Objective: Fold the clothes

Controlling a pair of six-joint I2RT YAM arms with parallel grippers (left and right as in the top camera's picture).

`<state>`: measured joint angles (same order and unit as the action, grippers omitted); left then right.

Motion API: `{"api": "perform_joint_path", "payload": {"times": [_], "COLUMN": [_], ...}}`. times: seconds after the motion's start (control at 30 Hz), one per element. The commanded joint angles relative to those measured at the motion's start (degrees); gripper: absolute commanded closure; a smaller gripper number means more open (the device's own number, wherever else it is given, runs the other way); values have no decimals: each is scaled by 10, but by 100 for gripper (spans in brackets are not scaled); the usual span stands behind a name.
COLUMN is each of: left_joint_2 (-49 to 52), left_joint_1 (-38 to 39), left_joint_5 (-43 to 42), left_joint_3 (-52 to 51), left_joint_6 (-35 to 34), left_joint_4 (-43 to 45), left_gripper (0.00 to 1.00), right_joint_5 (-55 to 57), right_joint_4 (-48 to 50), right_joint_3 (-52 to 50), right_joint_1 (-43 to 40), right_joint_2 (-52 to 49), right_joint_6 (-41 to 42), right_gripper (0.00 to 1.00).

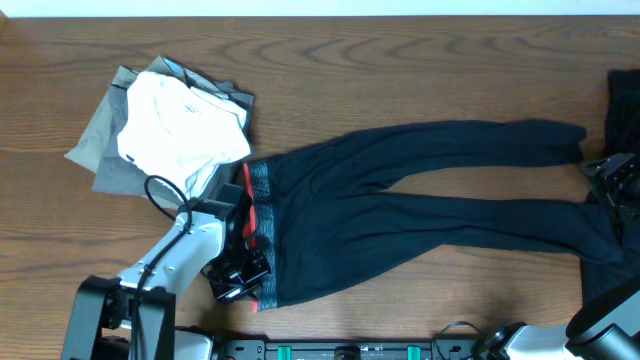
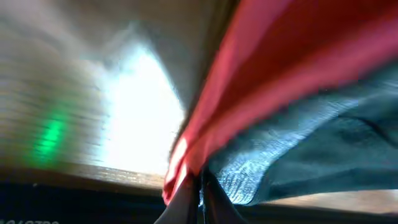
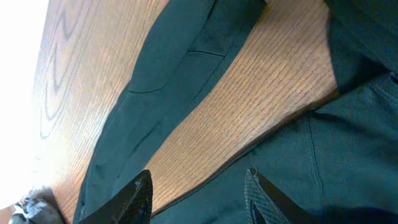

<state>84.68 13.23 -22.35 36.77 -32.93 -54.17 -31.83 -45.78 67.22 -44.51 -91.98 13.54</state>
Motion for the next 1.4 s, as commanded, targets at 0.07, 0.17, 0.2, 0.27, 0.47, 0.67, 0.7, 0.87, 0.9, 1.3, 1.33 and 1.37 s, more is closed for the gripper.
{"api": "perform_joint_path", "payload": {"times": [0.07,0.17,0.2,0.27,0.47,0.67,0.7,0.87,0.9,1.3,1.33,1.37], "left_joint_2": [-47,-61,-62,-61,-47,22,31,59,60,86,90,96], "left_joint_1": [1,1,1,1,1,1,1,1,1,1,1,1], "left_joint_5": [44,82,98,113,115,113,113,113,113,117,117,117], "left_joint_3": [93,150,171,199,211,211,211,211,211,211,211,211], "left_joint_6": [54,96,110,144,179,179,179,189,190,219,219,219], "left_joint_4": [-2,-1,1,18,120,188,194,214,217,282,283,283], "left_gripper": [92,88,87,84,71,71,71,71,71,71,71,71], "right_joint_5": [-25,-39,-43,-44,68,177,195,198,198,240,260,299], "right_joint_4": [17,39,49,65,116,167,175,228,239,316,308,291], "right_joint_3": [6,6,6,6,6,6,6,6,6,6,6,6], "right_joint_1": [20,47,59,82,131,138,137,134,134,133,133,131], "right_joint_2": [4,4,4,4,2,-32,-44,-111,-125,-254,-257,-258], "right_joint_6": [-19,-47,-57,-63,-36,-1,11,45,53,150,149,146], "right_gripper": [51,50,47,41,39,55,58,71,72,97,98,99]}}
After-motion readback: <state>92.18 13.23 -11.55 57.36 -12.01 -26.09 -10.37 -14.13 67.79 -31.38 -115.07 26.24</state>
